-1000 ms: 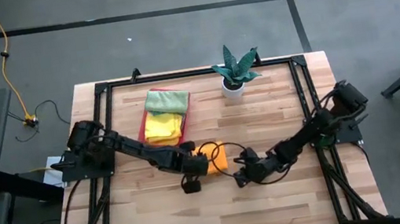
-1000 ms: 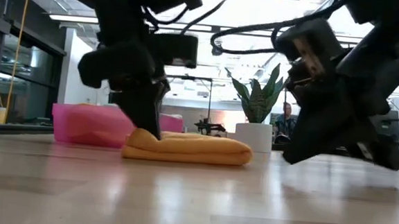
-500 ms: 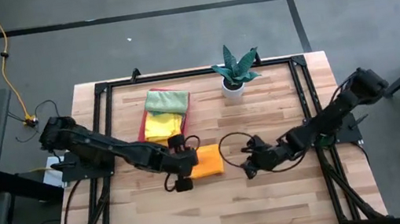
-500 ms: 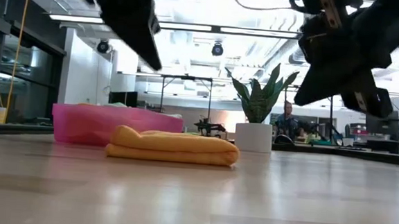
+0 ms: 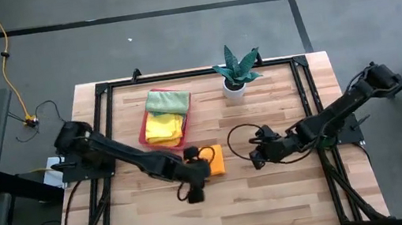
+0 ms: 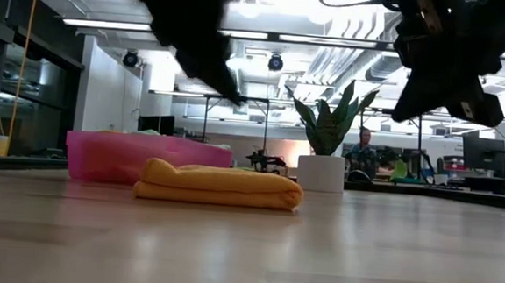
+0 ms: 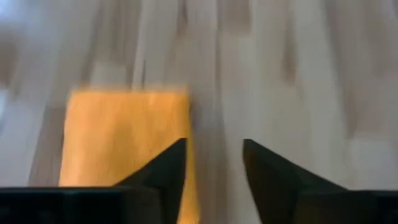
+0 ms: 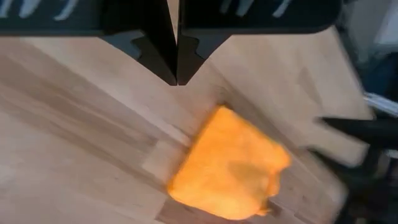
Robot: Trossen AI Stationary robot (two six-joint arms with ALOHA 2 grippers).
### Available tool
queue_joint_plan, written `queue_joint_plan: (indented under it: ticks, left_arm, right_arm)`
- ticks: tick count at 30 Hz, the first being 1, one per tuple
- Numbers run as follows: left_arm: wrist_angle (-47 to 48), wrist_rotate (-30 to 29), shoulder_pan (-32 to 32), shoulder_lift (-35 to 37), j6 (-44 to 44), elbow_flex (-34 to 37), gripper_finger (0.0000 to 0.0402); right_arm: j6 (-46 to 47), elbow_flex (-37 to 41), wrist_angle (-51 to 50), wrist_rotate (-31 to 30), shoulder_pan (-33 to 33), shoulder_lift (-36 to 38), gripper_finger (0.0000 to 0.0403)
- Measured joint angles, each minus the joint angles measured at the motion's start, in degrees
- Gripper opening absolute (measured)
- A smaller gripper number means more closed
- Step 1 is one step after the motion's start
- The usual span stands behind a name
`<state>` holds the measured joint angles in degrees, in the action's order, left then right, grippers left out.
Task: Fold microfiber towels
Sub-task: Put the folded orange microfiber towel into the pink bin
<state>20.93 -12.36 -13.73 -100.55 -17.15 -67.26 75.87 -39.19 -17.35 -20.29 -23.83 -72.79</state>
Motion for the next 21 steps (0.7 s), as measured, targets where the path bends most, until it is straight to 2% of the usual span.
queue_joint_plan:
  ticks: [2,5,6,9,10,12,15,17,19,21]
  left_arm:
    - [3.0,-0.1,-0.4,-1.9,1.6,-0.5,0.018]
    - [1.8,-0.5,-0.9,-6.1,2.8,-2.8,0.0235]
    - [4.1,-1.3,-0.9,-6.8,2.8,-3.2,0.0251]
    - [3.0,-2.9,-0.7,-10.7,3.3,-5.4,0.0284]
    - [6.7,-4.2,-0.6,-10.7,3.7,-5.2,0.029]
    - [3.4,-5.4,-0.5,-13.2,3.9,-6.6,0.0294]
    - [7.7,-7.6,-0.4,-13.6,3.9,-5.9,0.0295]
    - [3.6,-7.3,0.0,-14.9,3.9,-5.9,0.0296]
    - [6.0,-6.7,0.2,-14.7,3.9,-5.6,0.0296]
    - [4.8,-5.7,0.7,-15.8,3.5,-5.6,0.0296]
  right_arm:
    - [0.3,-0.2,0.5,0.1,0.2,-0.3,0.0]
    - [0.2,0.1,-1.7,0.4,-0.1,0.3,0.0]
    - [0.4,-0.2,-1.3,0.2,0.0,0.1,0.0]
    - [0.8,0.0,-3.3,-0.1,-0.5,0.8,0.0]
    - [0.9,-0.1,-2.2,-0.5,-0.5,0.4,0.0]
    - [1.2,-0.1,-4.4,-0.8,-1.0,1.1,0.0]
    - [1.6,-0.2,-2.4,-1.3,-1.0,0.2,0.0]
    - [1.7,0.1,-4.2,-1.5,-1.5,0.7,0.0]
    - [2.0,-0.4,-1.7,-1.8,-1.3,-0.5,0.0]
    - [2.3,0.1,-3.6,-1.7,-2.0,0.1,0.0]
